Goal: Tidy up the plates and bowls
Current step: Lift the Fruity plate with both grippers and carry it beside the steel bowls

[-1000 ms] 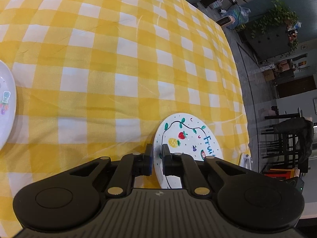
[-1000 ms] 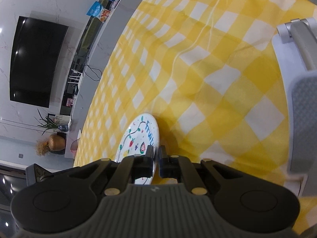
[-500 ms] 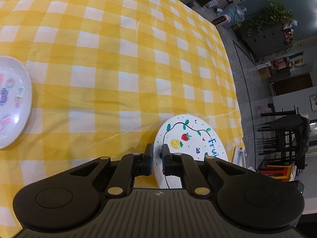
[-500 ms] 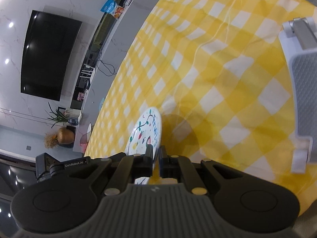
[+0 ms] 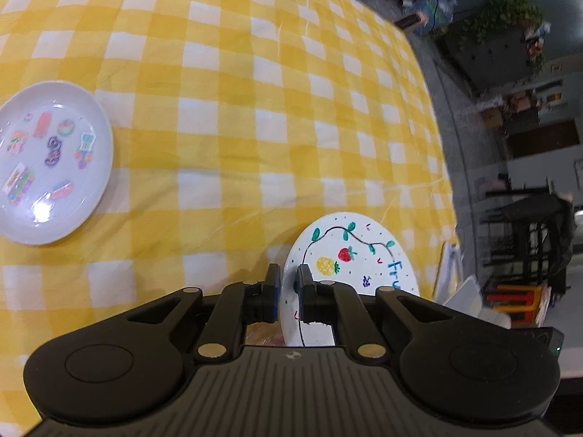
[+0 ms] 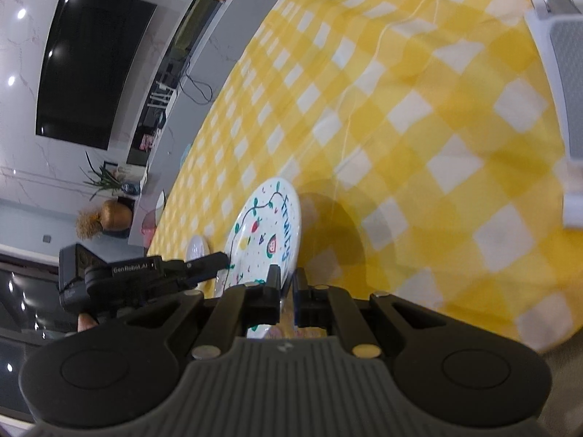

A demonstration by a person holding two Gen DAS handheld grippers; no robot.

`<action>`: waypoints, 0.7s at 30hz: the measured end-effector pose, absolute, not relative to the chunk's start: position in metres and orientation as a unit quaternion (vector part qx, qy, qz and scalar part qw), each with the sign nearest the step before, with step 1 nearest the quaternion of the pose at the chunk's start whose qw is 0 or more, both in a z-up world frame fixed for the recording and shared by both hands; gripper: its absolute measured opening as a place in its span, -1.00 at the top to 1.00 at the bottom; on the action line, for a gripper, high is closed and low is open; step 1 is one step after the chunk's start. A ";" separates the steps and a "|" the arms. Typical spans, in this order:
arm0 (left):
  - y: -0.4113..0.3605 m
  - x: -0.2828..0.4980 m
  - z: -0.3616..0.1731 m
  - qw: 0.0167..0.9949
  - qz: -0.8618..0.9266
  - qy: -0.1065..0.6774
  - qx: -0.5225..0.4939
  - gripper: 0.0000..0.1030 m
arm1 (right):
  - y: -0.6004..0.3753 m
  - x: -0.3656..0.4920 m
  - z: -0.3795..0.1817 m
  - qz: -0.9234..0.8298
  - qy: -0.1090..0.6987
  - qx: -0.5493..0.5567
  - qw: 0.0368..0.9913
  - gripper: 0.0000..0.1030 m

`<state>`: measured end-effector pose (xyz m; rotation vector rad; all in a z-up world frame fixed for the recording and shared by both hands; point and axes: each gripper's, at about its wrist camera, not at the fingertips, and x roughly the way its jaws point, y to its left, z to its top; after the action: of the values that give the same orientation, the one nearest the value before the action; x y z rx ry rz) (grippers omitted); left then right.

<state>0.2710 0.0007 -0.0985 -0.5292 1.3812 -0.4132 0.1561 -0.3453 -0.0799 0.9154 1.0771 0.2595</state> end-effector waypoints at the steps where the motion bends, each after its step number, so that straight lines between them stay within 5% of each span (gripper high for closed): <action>1: 0.000 0.270 -0.099 0.717 -0.188 0.631 -0.230 0.81 | -0.342 0.154 -0.080 0.119 0.499 0.416 0.751 0.92; 21: 0.011 0.253 -0.095 0.721 -0.195 0.646 -0.159 0.68 | -0.274 0.113 -0.092 0.191 0.567 0.351 0.720 0.84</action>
<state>0.2531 0.0112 -0.0951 -0.3519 1.4279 -0.4310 0.1131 -0.2736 -0.0918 0.7757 1.2531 0.4218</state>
